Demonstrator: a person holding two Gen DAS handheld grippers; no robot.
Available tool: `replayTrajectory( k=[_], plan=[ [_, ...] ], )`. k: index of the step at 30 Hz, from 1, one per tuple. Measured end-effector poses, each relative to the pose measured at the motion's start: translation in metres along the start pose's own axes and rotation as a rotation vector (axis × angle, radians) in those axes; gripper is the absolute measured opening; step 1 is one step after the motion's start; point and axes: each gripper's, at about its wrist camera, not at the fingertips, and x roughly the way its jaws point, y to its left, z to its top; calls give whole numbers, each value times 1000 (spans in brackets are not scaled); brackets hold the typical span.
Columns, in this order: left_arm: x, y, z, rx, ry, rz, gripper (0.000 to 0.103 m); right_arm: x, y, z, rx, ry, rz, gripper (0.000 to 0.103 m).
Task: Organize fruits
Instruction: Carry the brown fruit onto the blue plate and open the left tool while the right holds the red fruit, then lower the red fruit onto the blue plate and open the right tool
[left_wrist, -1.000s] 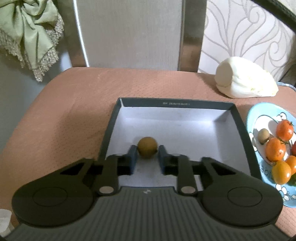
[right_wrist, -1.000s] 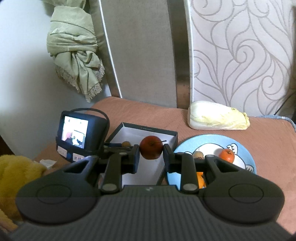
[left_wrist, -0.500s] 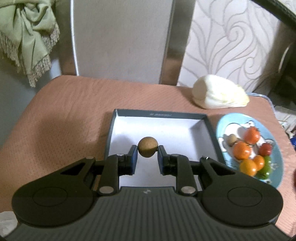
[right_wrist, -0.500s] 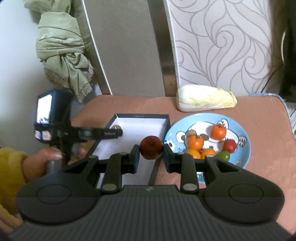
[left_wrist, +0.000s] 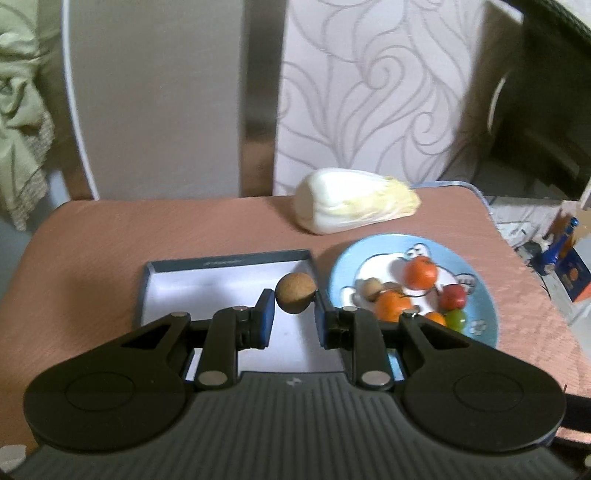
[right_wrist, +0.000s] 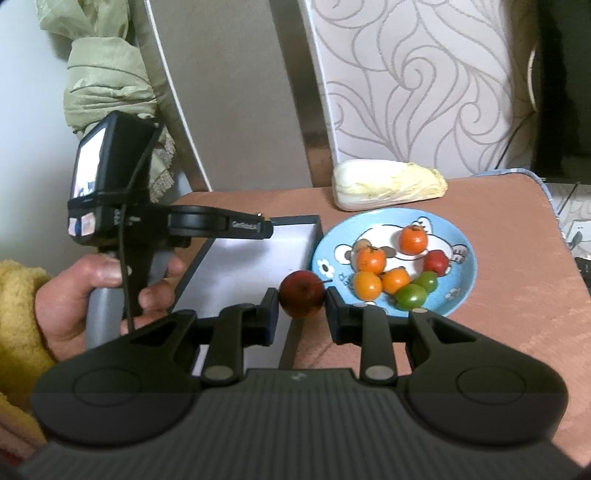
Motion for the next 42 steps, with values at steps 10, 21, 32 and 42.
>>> replayTrajectory(
  k=[10,21,32,42],
  plan=[
    [11,-38,11,50,-1,-65,27,-29,-10,-6,39,-39,-73,30],
    [35,-79,16,105,20,-122,27,-51,-19,-16,69,-64,-142,30],
    [71,-105,13,149,55,-140,27,-64,-27,-27,115,-63,-216,30],
    [101,-117,13,173,88,-141,32,-67,-32,-31,141,-47,-264,30]
  ],
)
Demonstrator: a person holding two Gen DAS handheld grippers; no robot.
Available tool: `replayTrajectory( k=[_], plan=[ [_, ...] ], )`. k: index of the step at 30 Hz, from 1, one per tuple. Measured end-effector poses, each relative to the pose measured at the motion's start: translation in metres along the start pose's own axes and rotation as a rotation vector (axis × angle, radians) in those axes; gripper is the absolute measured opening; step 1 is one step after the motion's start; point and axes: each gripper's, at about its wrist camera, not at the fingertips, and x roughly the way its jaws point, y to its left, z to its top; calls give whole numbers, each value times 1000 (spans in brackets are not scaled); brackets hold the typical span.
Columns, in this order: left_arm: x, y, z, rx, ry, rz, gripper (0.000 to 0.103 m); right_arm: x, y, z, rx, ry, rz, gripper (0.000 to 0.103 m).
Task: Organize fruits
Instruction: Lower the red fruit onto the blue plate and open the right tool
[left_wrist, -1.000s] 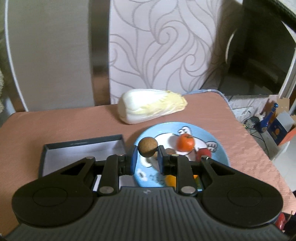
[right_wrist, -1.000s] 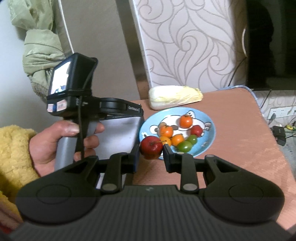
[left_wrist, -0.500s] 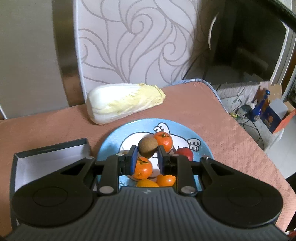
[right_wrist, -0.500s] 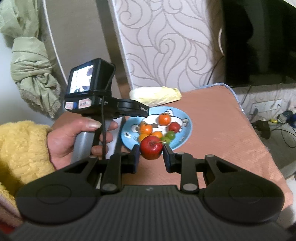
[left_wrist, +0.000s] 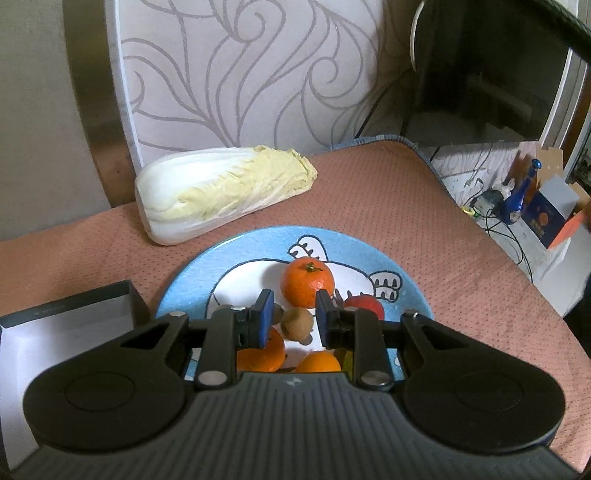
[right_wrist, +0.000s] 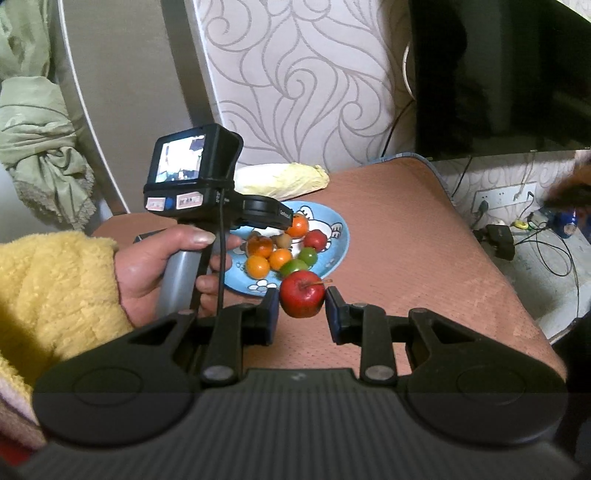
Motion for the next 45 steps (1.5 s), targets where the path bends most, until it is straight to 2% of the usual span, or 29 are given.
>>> replayTrajectory(
  k=[3,10,14,19,25,33,38,41,45],
  plan=[
    [2,0,1,5,-2,7,41,2,2,0,-1,4,2,30],
    [-4,4,5,5,-16,10,53,11,5,1,-7,13,24,30],
    [-8,7,6,7,-18,9,55,16,8,3,-14,17,41,30],
    [-13,11,6,7,-24,17,63,22,7,6,3,19,39,30],
    [-19,17,6,9,-34,27,67,28,2,10,27,13,33,30],
    [-40,30,2,-3,-58,26,67,41,1,19,15,1,26,30],
    [-64,42,-5,-13,-81,24,68,66,2,26,-7,23,31,31],
    [-82,49,-14,-10,-94,28,72,88,4,31,-33,50,39,31],
    [-110,57,-32,4,-117,49,88,124,7,37,-42,92,52,31]
  ],
)
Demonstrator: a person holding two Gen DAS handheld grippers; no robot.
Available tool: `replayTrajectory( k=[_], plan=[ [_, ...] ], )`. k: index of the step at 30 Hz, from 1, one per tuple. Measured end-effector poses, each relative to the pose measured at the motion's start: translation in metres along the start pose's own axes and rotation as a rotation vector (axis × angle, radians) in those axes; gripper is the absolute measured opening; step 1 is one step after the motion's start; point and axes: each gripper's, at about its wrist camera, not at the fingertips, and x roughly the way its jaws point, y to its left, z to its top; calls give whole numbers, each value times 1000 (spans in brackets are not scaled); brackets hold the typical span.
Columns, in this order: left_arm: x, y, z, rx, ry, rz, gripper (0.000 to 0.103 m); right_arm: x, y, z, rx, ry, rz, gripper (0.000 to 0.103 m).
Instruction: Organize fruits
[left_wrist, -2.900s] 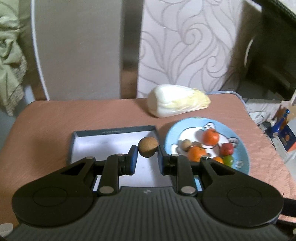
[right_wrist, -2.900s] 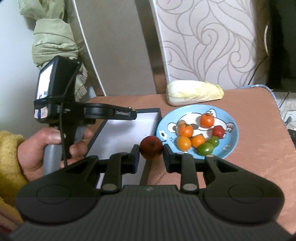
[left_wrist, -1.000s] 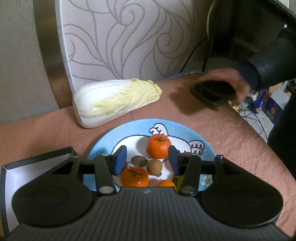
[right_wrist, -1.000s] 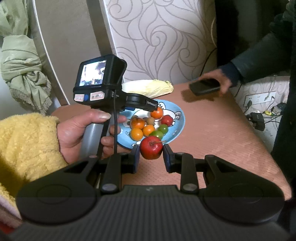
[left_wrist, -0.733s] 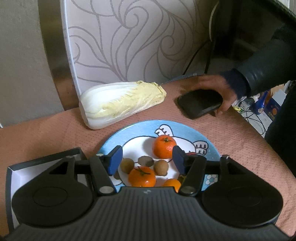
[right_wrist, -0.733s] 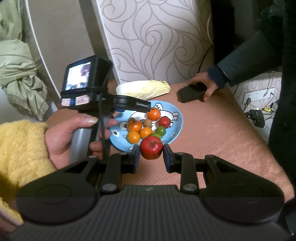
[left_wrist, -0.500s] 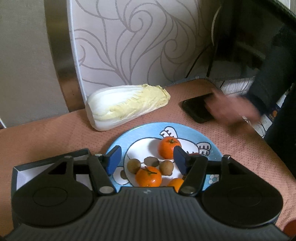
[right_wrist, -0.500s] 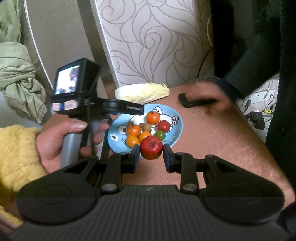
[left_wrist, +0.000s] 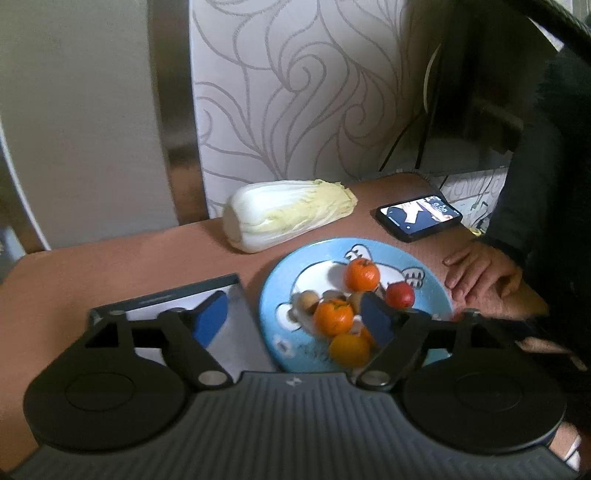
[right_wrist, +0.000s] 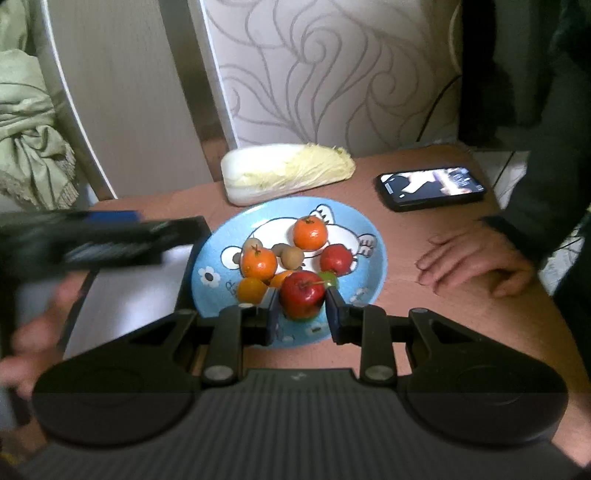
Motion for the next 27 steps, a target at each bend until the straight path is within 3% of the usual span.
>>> replayTrajectory(
  k=[6,13,16,22,27],
  plan=[
    [-39,14,-14,27,-49,40,101,49,8,14,-36,38,-6,31],
    [-56,29,-19,26,-68,46,103,73,10,25,-28,40,-45,31],
    [-59,33,-19,17,-57,18,103,66,11,28,-2,15,-49,39],
    [-54,37,-24,11,-10,-13,103,35,20,28,20,-11,-42,40],
    [-49,45,-29,14,-2,-42,103,-4,35,14,62,15,-111,40]
  ],
)
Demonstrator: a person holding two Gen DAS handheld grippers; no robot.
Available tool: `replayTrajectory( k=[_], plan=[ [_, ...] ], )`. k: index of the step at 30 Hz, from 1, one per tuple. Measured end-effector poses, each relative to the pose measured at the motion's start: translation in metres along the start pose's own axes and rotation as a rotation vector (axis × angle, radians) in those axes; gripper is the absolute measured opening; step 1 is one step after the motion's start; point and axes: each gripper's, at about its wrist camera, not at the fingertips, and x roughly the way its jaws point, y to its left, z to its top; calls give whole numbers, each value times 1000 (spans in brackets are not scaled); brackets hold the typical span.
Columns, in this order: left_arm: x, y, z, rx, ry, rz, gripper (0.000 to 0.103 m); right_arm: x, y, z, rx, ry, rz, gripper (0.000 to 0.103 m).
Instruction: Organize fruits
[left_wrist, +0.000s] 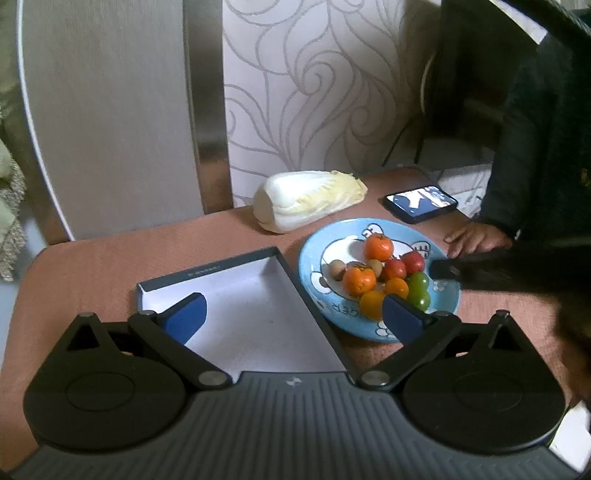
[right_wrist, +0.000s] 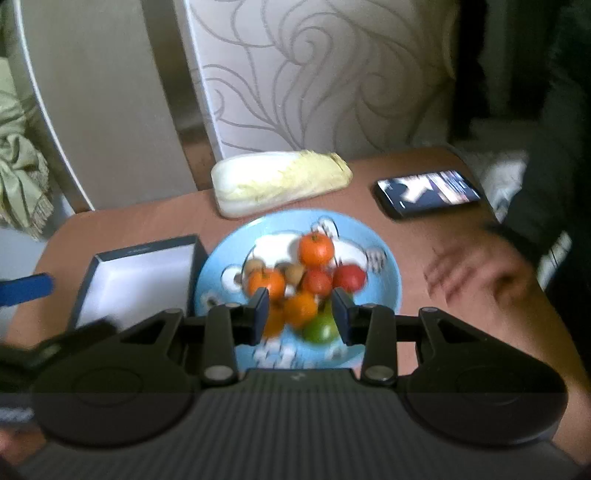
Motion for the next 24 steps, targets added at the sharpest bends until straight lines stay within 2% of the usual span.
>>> replayTrajectory(
  k=[8,11,17,24],
  plan=[
    [4,1,-5,-18,18,-85,103,-78,21,-51,83,61,-58,40],
    [-2,-5,-6,-16,9,-69,103,-97,26,-60,77,77,-76,40],
    [-21,-31,-3,-34,-34,-27,103,-110,20,-66,35,65,-39,40],
    [-30,-87,-3,-71,-47,25,103,-112,-25,-77,8,67,-11,40]
  ],
)
